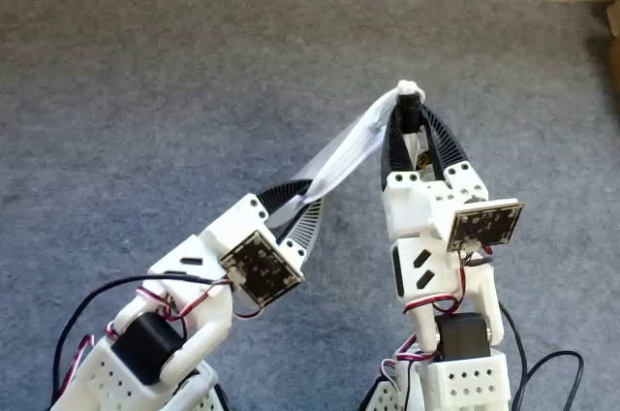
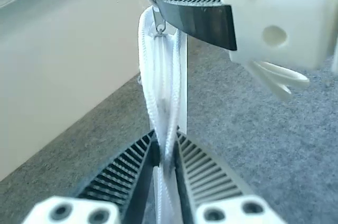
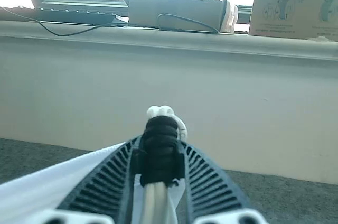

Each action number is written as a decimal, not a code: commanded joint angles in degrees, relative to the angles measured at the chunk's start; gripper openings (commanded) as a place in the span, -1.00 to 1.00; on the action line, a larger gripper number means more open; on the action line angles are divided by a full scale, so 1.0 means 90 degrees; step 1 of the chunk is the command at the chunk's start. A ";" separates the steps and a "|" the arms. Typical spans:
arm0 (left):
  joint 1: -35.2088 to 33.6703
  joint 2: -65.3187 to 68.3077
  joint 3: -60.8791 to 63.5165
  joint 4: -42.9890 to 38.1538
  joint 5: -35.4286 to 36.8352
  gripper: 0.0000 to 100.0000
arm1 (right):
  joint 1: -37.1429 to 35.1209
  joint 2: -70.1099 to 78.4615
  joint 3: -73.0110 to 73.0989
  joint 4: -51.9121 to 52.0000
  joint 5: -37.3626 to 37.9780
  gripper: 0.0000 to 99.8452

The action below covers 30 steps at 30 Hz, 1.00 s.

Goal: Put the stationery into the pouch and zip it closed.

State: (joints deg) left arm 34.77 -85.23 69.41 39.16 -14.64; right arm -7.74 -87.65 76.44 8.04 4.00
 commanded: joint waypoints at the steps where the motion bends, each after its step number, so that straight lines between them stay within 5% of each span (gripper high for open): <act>1: -0.0122 -0.0396 -0.0054 0.0322 -0.0078 -0.99 | 0.0405 0.0083 -0.0181 -0.0181 -0.0049 -0.99; 30: -0.1050 -0.2164 -0.0103 0.2217 -0.0293 -0.99 | 0.0571 0.0103 -0.0171 -0.0151 -0.0049 -0.99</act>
State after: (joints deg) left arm 29.32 -103.43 69.41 57.63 -16.84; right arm -5.19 -87.65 76.44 8.13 4.00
